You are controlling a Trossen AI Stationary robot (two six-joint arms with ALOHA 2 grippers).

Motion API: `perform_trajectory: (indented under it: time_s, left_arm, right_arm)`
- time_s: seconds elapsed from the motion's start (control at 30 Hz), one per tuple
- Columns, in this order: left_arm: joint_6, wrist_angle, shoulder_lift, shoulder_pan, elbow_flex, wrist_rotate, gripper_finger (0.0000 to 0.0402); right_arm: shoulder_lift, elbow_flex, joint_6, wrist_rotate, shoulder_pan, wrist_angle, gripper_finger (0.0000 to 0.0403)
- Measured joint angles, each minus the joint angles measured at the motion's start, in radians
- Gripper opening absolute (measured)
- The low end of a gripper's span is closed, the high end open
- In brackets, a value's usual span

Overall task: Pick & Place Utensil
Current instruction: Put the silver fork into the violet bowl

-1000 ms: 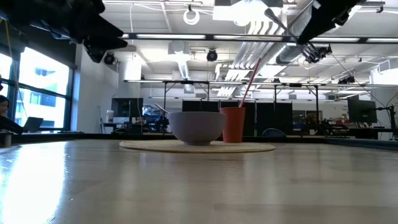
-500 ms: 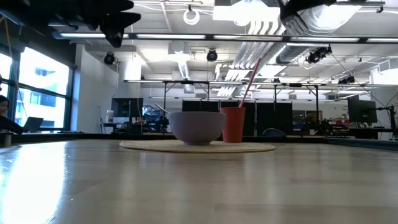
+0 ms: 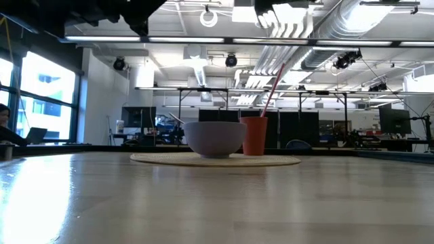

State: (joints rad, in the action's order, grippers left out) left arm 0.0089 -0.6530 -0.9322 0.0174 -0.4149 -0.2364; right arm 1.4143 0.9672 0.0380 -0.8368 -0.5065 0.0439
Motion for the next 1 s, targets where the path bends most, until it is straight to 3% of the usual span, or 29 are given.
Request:
perform_trajectory:
  time_s: [0.17,0.33,0.8,1.0]
  left_arm:
    - [0.072,-0.068,-0.059,0.052,-0.003,0.017,0.0258]
    - [0.072,-0.114,-0.124,0.071,-0.052,0.058,0.0285]
    - [0.038,-0.115,-0.311,0.076,-0.237,0.052,0.0285]
    - [0.009,-0.134,-0.309,0.076,-0.255,0.038,0.0238]
  right_arm:
    - [0.075,0.000,0.172,0.114,0.048,-0.205,0.0000]
    - [0.124,0.000,0.215,0.254,0.110,-0.323,0.0000]
    - [0.165,0.000,0.207,0.285,0.181,-0.362,0.0001]
    - [0.165,0.000,0.199,0.279,0.181,-0.361,0.0001]
